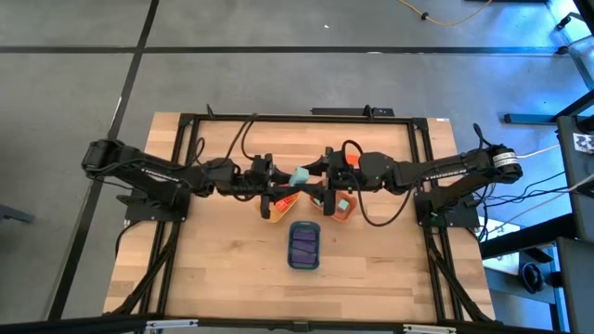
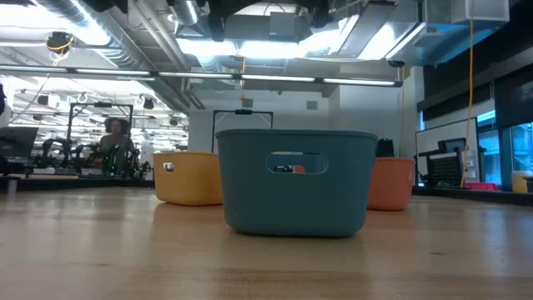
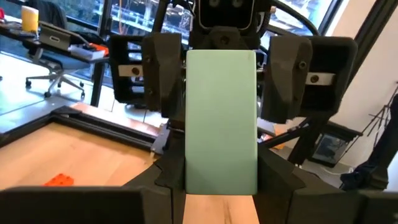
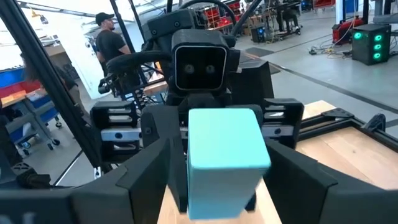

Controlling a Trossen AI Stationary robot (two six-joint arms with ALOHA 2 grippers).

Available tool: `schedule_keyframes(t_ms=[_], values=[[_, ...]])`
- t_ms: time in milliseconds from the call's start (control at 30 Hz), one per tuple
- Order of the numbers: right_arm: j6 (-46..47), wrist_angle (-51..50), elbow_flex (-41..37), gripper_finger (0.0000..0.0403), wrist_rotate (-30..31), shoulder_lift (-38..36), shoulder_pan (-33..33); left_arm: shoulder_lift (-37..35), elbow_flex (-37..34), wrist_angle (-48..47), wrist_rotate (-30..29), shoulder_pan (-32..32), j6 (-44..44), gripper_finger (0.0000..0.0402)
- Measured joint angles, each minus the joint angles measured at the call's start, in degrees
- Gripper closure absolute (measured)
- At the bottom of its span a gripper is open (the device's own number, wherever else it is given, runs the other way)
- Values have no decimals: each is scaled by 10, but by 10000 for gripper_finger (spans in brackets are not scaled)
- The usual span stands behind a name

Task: Sort & place blocks by color
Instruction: Put the light blue block into the orange bin

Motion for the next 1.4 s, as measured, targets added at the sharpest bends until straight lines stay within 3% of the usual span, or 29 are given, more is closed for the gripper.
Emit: schedule_keyframes(t_ms=[200, 433, 567, 767, 1000, 1200, 1400], values=[[5, 0, 0, 174, -4, 0, 0, 6, 3, -1, 1, 6, -4, 279], [14, -2, 0, 266, -5, 0, 0, 2, 3, -2, 19, 8, -3, 279], [14, -4, -1, 267, -12, 0, 0, 2, 4, -10, 19, 8, -9, 279], [9, -23, -1, 267, -13, -8, 0, 0, 4, -20, 35, 21, -34, 209], [-17, -234, -1, 267, -3, -95, -22, -80, 4, -182, 90, 57, -52, 172], [-5, -462, -1, 267, 33, -170, -26, -196, 4, -309, 41, 83, 9, 175], [36, -587, -1, 267, 42, -210, -20, -290, -38, -308, -3, 75, 24, 175]])
